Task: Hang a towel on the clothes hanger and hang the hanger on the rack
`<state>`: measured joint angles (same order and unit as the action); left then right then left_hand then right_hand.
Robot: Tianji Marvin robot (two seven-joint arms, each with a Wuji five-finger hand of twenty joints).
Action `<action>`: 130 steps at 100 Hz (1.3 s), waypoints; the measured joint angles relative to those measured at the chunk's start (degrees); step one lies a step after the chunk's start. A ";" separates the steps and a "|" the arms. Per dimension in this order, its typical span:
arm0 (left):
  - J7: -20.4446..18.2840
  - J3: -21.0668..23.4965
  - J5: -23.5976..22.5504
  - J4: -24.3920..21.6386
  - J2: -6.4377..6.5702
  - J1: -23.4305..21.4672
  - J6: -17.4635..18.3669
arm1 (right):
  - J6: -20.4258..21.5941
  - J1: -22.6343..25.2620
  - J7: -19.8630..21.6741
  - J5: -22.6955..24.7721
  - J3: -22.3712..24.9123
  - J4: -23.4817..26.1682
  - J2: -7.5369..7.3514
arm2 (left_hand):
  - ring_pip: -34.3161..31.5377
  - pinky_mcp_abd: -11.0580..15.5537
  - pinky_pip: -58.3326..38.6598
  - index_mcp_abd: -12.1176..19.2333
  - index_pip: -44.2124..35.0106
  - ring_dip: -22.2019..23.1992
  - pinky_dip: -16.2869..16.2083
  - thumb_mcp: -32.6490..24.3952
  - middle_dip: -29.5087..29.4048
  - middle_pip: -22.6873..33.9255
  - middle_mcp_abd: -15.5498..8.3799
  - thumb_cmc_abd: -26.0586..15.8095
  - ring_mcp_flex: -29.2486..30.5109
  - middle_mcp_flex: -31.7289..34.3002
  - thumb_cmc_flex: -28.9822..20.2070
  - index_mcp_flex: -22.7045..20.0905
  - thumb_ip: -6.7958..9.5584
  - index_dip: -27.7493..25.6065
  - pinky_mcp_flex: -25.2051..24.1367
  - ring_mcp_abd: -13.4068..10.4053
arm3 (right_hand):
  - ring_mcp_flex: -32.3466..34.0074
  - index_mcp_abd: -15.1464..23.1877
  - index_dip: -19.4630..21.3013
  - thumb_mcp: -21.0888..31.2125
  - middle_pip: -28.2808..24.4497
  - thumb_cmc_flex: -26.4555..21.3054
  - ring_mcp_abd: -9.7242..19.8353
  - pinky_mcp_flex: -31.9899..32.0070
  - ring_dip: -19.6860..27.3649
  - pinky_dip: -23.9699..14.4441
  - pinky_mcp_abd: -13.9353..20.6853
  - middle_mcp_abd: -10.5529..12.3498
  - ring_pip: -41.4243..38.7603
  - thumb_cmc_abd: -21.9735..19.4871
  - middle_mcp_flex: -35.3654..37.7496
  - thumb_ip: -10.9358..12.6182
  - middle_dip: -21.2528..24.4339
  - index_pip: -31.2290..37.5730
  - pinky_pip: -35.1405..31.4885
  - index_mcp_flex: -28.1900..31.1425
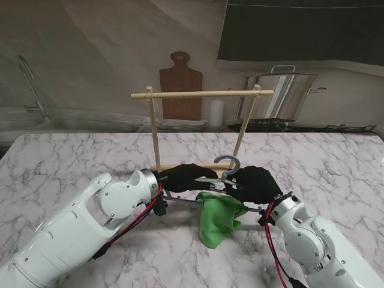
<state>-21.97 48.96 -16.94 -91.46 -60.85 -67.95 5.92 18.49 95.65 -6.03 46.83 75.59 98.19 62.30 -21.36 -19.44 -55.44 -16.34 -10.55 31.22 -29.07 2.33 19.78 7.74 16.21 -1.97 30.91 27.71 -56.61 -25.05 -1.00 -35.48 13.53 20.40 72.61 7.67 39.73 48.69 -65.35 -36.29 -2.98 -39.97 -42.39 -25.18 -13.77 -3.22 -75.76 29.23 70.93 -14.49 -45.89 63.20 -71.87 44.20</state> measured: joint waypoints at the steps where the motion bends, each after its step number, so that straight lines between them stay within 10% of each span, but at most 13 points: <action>1: 0.11 0.00 -0.10 0.03 -0.01 0.00 0.10 | 0.00 0.04 -0.02 0.00 0.05 0.00 0.01 | 0.94 -0.01 0.66 -0.04 -0.01 -0.81 0.33 0.00 -0.57 -0.71 0.06 0.00 -0.81 -0.90 0.39 0.56 0.00 0.20 -0.84 0.06 | 0.07 0.00 0.00 0.00 0.00 0.00 0.00 -0.06 0.00 0.00 0.00 0.00 -0.32 0.00 0.17 0.00 -0.04 -0.01 -0.01 0.00; 22: 4.72 0.45 -2.64 0.75 -0.61 -0.61 2.94 | -0.19 0.89 -0.09 -0.06 0.93 0.30 0.06 | 9.71 -0.74 15.04 -0.82 8.78 -9.62 6.54 -0.91 -7.38 -7.09 0.52 2.23 -12.04 -14.37 6.94 13.09 0.00 8.60 -7.54 1.61 | 0.61 0.00 0.01 0.00 -0.51 -0.10 -0.01 -2.50 -0.02 0.00 -0.28 0.12 -1.23 0.12 0.48 0.00 -0.14 -0.02 -1.55 0.00; 55: 6.62 3.47 -5.25 -1.14 -0.85 -3.50 4.34 | -1.52 1.57 -2.04 0.05 1.91 0.29 0.30 | 10.49 -0.78 19.49 -0.95 9.40 -11.37 8.88 -0.94 -9.95 -7.04 0.99 2.31 -14.06 -13.93 9.00 14.13 0.00 11.45 -8.46 2.19 | 1.23 -0.04 0.02 -0.01 -0.60 -0.12 -0.01 -5.09 -1.98 0.00 -2.04 0.50 -3.75 0.23 1.78 0.00 -0.92 -0.07 -3.65 0.03; 82: 8.92 12.11 -9.77 -7.99 -1.18 -12.18 5.54 | -4.22 1.69 -5.34 0.23 2.38 0.24 0.96 | 8.63 -0.73 19.49 -1.04 6.10 -11.21 8.89 -0.94 -6.60 -5.11 1.27 2.29 -10.49 -5.45 6.12 7.02 0.00 11.45 -8.41 1.48 | 1.61 -0.59 0.02 0.15 -0.62 -0.17 -0.01 -6.17 -3.30 0.00 -2.77 0.62 -5.55 0.23 3.00 0.00 -1.19 -0.08 -5.07 0.11; 109: 10.42 22.61 -15.46 -14.22 -0.71 -21.92 9.34 | -6.83 1.87 -9.99 0.12 3.66 1.23 1.79 | 4.18 -1.94 12.30 0.77 -1.90 -5.03 1.52 -0.94 -0.85 -1.26 -0.01 2.26 0.28 10.82 4.78 -9.13 0.00 5.50 -5.36 0.22 | 2.38 -2.61 -0.81 1.59 -0.62 -0.17 0.00 -8.07 -3.59 0.00 -3.51 0.98 -8.78 1.47 5.18 0.00 -0.20 -0.72 -8.62 2.45; 130: 13.73 28.62 -19.09 -15.65 -0.60 -26.71 9.00 | -9.14 1.17 -11.18 0.02 3.92 2.47 2.21 | 1.12 -1.98 7.15 0.99 -4.02 -1.52 -1.96 -0.94 1.42 0.51 -0.35 2.25 2.89 14.26 4.72 -11.87 0.00 2.19 -3.18 0.21 | 2.67 -2.88 -1.38 1.76 -0.62 -0.17 0.06 -8.84 -3.97 0.00 -3.65 1.25 -9.62 1.50 5.88 0.00 -0.07 -0.74 -9.40 2.66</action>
<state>-8.24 77.58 -36.02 -107.11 -61.45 -94.66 14.92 9.34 96.82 -17.21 46.85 79.52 100.65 64.52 -20.25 -21.42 -48.29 -15.36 -14.57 29.71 -31.03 1.39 21.20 8.25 15.86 0.28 33.80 41.97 -51.89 -36.92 -1.00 -33.29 10.35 20.61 75.28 4.79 38.34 50.45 -65.97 -36.46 -2.92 -48.82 -46.37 -25.18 -17.42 -1.96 -85.38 30.73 76.81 -14.49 -45.96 62.46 -81.27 46.86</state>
